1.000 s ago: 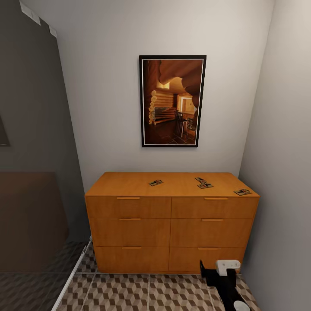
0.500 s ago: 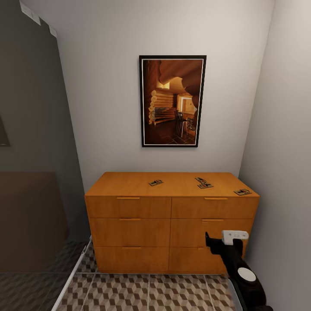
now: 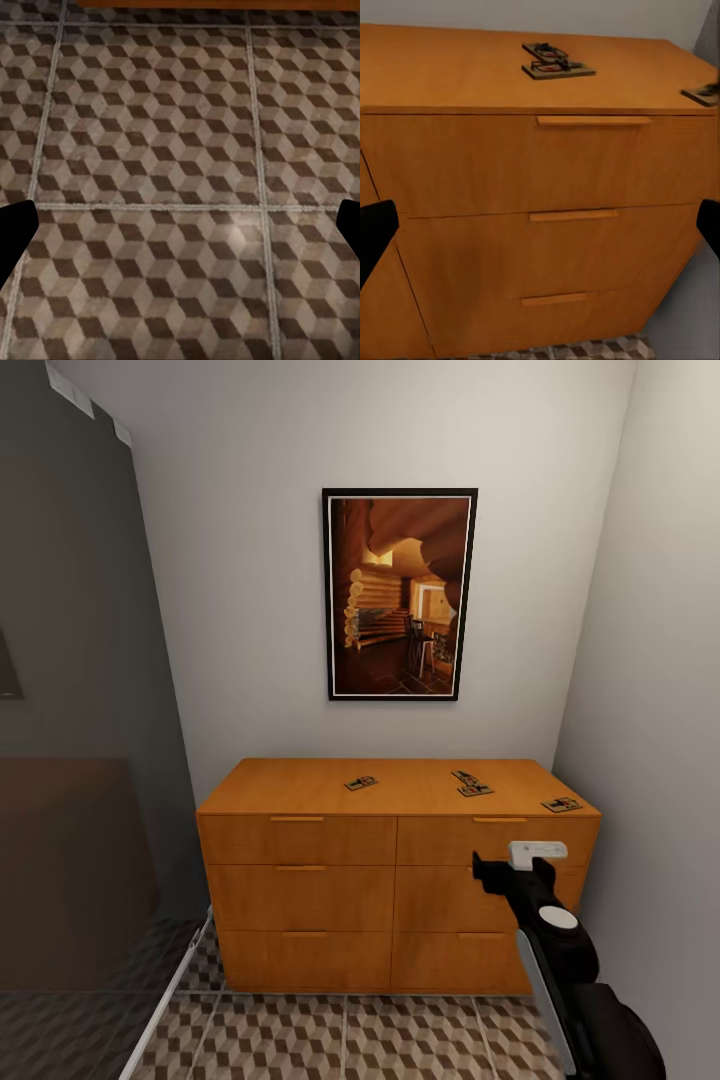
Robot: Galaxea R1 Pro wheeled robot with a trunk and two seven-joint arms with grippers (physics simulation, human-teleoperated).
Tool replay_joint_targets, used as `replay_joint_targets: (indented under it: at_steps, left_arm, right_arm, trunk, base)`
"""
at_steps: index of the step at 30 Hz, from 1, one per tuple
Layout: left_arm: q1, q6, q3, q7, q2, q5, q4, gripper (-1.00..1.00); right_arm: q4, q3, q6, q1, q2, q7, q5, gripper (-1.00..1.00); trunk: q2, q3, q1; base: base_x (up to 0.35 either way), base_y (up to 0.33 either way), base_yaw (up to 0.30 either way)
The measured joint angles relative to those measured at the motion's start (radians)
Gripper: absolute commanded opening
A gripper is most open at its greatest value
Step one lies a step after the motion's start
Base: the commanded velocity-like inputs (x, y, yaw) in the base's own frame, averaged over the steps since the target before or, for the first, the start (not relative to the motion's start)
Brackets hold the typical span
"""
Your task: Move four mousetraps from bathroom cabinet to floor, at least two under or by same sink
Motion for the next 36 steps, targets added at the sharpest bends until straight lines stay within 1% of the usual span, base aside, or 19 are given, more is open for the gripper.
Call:
replay_joint_targets:
  at_steps: [6, 7, 10, 11, 12, 20, 21, 27, 28, 29, 34, 35, 36]
  left_arm:
    - [0.000, 0.000, 0.000, 0.000, 0.000, 0.000, 0.002, 1.00]
    - [0.000, 0.000, 0.001, 0.000, 0.000, 0.000, 0.002, 1.00]
    - [0.000, 0.001, 0.001, 0.000, 0.000, 0.000, 0.002, 1.00]
    - [0.000, 0.000, 0.000, 0.000, 0.000, 0.000, 0.002, 1.00]
    - [0.000, 0.000, 0.001, 0.000, 0.000, 0.000, 0.002, 1.00]
    - [0.000, 0.000, 0.001, 0.000, 0.000, 0.000, 0.002, 1.00]
    - [0.000, 0.001, 0.000, 0.000, 0.000, 0.000, 0.002, 1.00]
    - [0.000, 0.001, 0.001, 0.000, 0.000, 0.000, 0.002, 1.00]
    - [0.000, 0.001, 0.001, 0.000, 0.000, 0.000, 0.002, 1.00]
    - [0.000, 0.001, 0.001, 0.000, 0.000, 0.000, 0.002, 1.00]
    - [0.000, 0.001, 0.001, 0.000, 0.000, -0.001, 0.002, 1.00]
    - [0.000, 0.001, 0.001, 0.000, 0.000, -0.001, 0.002, 1.00]
    - [0.000, 0.002, 0.001, 0.000, 0.000, -0.001, 0.002, 1.00]
  right_arm:
    - [0.000, 0.000, 0.048, -0.087, 0.000, 0.000, 0.000, 1.00]
    - [0.000, 0.001, 0.068, -0.115, 0.000, 0.000, 0.000, 1.00]
    - [0.002, 0.001, 0.104, -0.163, 0.000, 0.000, -0.001, 1.00]
    - [0.006, 0.001, 0.126, -0.195, 0.000, 0.001, -0.001, 1.00]
    - [0.009, 0.001, 0.137, -0.213, 0.000, 0.001, -0.002, 1.00]
    - [0.068, 0.002, 0.196, -0.357, 0.000, 0.003, -0.003, 1.00]
    - [0.098, 0.002, 0.202, -0.395, 0.000, 0.004, -0.002, 1.00]
    - [0.241, 0.002, 0.210, -0.524, -0.001, 0.007, -0.003, 1.00]
    - [0.270, 0.002, 0.210, -0.545, -0.001, 0.008, -0.003, 1.00]
    - [0.330, 0.002, 0.210, -0.585, -0.001, 0.009, -0.003, 1.00]
    - [0.469, 0.002, 0.207, -0.676, -0.001, 0.012, -0.005, 1.00]
    - [0.508, 0.002, 0.206, -0.703, -0.001, 0.017, -0.005, 1.00]
    - [0.525, 0.002, 0.206, -0.715, -0.001, 0.022, -0.005, 1.00]
  trunk:
    - [0.000, 0.000, 0.000]
    - [0.000, 0.000, 0.000]
    - [0.000, 0.000, 0.000]
    - [0.000, 0.000, 0.000]
    - [0.000, 0.000, 0.000]
    - [0.000, 0.000, 0.000]
    - [0.000, 0.000, 0.000]
    - [0.000, 0.000, 0.000]
    - [0.000, 0.000, 0.000]
    - [0.000, 0.000, 0.000]
    - [0.000, 0.000, 0.000]
    - [0.000, 0.000, 0.000]
    - [0.000, 0.000, 0.000]
  base:
    - [0.000, 0.000, 0.000]
    - [0.000, 0.000, 0.000]
    - [0.000, 0.000, 0.000]
    - [0.000, 0.000, 0.000]
    - [0.000, 0.000, 0.000]
    - [0.000, 0.000, 0.000]
    - [0.000, 0.000, 0.000]
    - [0.000, 0.000, 0.000]
    - [0.000, 0.000, 0.000]
    - [0.000, 0.000, 0.000]
    - [0.000, 0.000, 0.000]
    - [0.000, 0.000, 0.000]
    - [0.000, 0.000, 0.000]
